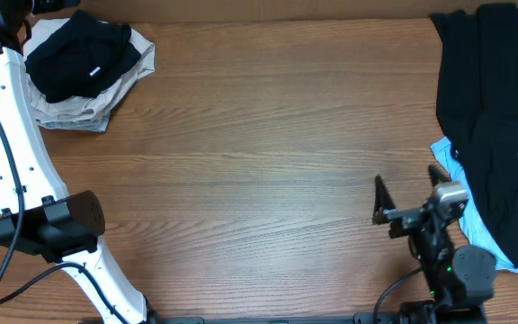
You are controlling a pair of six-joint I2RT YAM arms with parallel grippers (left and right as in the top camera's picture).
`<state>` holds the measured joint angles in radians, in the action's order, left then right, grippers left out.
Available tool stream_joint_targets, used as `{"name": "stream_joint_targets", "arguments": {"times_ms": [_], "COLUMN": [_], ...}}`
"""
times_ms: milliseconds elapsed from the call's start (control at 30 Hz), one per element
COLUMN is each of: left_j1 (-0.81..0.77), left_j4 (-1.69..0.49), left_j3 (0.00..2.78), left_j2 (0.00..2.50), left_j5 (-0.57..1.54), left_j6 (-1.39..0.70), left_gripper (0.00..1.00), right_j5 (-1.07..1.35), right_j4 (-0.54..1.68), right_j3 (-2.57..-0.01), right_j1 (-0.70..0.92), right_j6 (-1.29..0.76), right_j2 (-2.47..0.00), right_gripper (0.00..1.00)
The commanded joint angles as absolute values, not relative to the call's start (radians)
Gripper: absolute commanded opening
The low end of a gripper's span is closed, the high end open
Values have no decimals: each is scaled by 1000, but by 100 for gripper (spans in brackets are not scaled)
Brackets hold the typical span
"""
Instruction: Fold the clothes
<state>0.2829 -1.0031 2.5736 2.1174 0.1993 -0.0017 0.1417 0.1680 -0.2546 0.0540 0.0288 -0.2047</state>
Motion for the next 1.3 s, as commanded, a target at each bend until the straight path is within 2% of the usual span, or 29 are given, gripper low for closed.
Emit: {"name": "stream_joint_targets", "arguments": {"times_ms": [0,333,467,1267], "left_j1": [287,284,282,279], "left_j4": [-999,-999,-999,-1026], "left_j3": [2572,2572,2572,2572], "left_j2": [2125,2125,2125,2124], "left_j5": [210,210,210,203], "left_j6": [-15,-15,-15,-15], "left_gripper": [100,100,100,100], "right_j5": [182,177,177,174], "right_j4": [155,146,58,65], "right_j3": [-156,-43,-5,-9], "right_j1": [50,50,50,50], "right_j6": [22,23,23,23], "right_j2": [-107,-2,-2,-4], "right_gripper": [100,100,100,100]}}
